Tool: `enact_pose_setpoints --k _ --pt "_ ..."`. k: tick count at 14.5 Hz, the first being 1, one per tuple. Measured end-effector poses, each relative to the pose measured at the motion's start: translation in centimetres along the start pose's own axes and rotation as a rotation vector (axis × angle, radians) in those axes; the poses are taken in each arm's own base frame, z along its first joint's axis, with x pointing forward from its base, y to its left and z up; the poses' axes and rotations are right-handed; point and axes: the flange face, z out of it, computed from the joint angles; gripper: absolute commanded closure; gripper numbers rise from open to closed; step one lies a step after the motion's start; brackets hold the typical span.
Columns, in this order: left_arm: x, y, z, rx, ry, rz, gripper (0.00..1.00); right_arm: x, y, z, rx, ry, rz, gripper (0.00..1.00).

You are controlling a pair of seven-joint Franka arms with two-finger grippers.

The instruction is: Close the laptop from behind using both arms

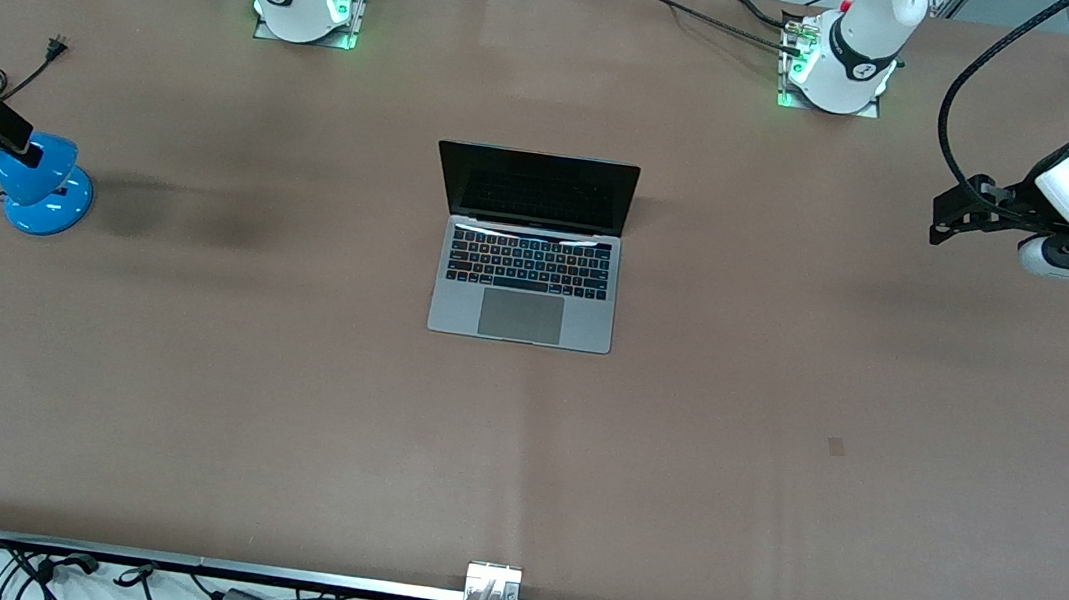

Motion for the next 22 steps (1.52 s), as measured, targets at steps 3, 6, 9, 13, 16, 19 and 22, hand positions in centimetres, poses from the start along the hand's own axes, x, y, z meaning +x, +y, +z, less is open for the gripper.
enact_pose_setpoints --k 3,6,9,13,16,19,22 --pt "0.1 0.0 0.2 0.0 -0.005 0.001 0.0 -0.1 -0.1 0.1 0.001 -0.013 -0.001 1.0" --pt "0.6 0.0 1.2 -0.001 -0.022 0.002 0.01 -0.3 -0.1 0.2 0.001 -0.024 -0.002 1.0" --pt "0.9 0.0 1.8 -0.001 -0.032 0.001 0.76 -0.3 -0.1 0.2 0.001 -0.025 -0.002 1.0" --pt "1.1 -0.1 2.1 -0.001 -0.04 -0.001 0.99 -0.5 -0.7 0.5 0.003 -0.052 -0.013 1.0" --pt "1.1 -0.1 3.1 0.0 -0.084 0.001 0.99 -0.6 -2.0 1.1 0.007 -0.081 -0.035 1.0" --pt "1.0 0.4 3.6 -0.001 -0.107 0.009 0.99 -0.5 -4.6 2.5 0.009 -0.115 -0.079 1.0" --pt "0.5 1.7 3.9 -0.042 -0.152 0.026 0.99 -0.9 -7.8 4.4 0.005 -0.155 -0.122 1.0"
